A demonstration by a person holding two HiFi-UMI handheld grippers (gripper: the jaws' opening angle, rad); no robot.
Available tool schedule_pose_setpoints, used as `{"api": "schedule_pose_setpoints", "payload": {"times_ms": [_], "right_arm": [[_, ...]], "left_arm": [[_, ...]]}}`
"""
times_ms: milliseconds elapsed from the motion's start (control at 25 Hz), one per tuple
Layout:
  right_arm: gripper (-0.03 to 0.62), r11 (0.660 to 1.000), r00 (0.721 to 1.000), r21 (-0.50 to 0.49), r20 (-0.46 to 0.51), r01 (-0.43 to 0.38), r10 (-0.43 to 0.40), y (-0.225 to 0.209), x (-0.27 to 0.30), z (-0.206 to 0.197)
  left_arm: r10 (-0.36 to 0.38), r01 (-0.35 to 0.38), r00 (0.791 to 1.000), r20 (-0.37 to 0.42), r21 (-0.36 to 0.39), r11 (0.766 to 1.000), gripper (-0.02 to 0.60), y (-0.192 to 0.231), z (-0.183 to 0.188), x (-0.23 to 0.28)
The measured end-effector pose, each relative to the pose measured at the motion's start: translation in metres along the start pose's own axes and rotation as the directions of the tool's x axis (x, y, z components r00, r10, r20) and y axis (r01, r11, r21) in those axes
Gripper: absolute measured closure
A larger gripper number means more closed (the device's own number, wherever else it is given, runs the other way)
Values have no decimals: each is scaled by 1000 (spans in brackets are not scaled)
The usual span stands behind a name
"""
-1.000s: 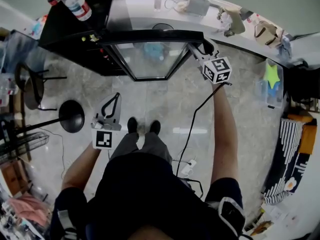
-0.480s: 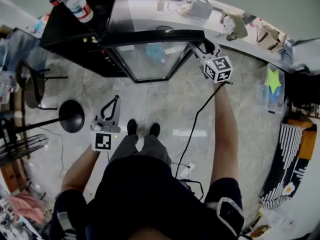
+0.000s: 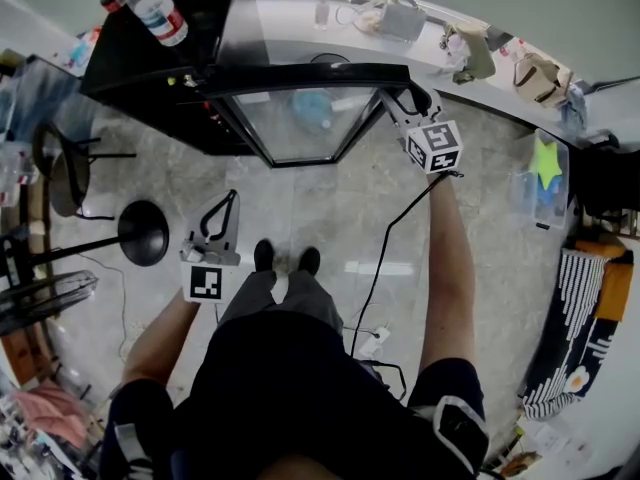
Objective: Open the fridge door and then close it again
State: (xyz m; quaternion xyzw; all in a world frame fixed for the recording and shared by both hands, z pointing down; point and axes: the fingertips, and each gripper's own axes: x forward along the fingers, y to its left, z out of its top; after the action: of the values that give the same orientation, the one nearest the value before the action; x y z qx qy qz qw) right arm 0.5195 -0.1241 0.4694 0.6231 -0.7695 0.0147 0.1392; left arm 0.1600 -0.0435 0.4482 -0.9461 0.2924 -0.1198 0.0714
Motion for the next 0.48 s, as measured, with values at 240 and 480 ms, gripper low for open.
{"api": "schedule_pose_setpoints", "payload": {"times_ms": [240,480], "right_arm": [[436,998,998,-1,-2,57,-57,0,-17,-4],[472,994,994,-4,19,107,-107,17,-55,3]], "left_arm": [[0,0,1000,24,-1,1000,560,4,2,3],[-12,13,1000,22,-10,1000,560,2,5,3]]}}
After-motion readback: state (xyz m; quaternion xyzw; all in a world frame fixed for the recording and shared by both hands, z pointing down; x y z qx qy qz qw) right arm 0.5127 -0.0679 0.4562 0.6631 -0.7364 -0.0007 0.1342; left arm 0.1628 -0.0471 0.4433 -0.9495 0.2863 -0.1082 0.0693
